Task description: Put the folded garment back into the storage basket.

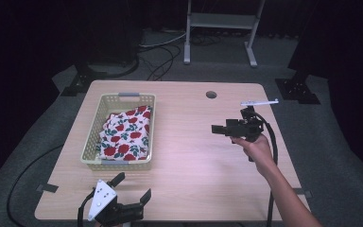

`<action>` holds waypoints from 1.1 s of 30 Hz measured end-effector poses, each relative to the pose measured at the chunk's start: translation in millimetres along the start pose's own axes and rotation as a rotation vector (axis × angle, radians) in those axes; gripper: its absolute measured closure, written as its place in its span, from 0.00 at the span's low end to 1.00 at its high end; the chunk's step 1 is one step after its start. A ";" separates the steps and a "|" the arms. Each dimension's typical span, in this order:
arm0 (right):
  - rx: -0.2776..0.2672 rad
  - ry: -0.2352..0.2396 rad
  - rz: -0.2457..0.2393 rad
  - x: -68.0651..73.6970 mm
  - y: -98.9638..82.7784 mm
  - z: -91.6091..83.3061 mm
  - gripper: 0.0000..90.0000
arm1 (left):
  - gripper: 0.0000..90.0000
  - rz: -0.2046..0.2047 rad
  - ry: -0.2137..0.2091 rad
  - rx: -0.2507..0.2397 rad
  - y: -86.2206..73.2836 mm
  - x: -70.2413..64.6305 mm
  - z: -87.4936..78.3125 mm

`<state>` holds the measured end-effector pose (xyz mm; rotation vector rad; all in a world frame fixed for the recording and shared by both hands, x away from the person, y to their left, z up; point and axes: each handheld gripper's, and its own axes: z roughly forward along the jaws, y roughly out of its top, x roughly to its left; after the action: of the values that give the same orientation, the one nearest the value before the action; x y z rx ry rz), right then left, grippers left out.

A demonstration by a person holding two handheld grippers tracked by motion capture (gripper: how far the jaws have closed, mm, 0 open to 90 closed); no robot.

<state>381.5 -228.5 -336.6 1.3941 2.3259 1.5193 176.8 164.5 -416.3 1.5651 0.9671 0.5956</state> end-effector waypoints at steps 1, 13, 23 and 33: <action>-0.003 -0.004 0.000 0.1 -0.5 -1.3 0.10 | 0.00 0.000 0.000 0.000 0.0 0.0 0.0; -0.003 -0.049 -0.023 -2.2 -8.9 -12.4 0.10 | 0.00 -0.001 0.001 0.001 -0.2 -0.1 0.2; -0.010 -0.059 -0.036 -1.8 -15.4 -18.8 0.10 | 0.00 0.001 0.000 0.003 -0.3 -0.3 0.4; -0.025 -0.079 -0.036 -8.4 -30.7 -25.5 0.10 | 0.00 0.000 0.000 0.003 -0.9 -0.8 1.4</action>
<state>354.6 -256.1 -349.6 1.3729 2.2651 1.4518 177.3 163.1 -417.4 1.5676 0.9687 0.5945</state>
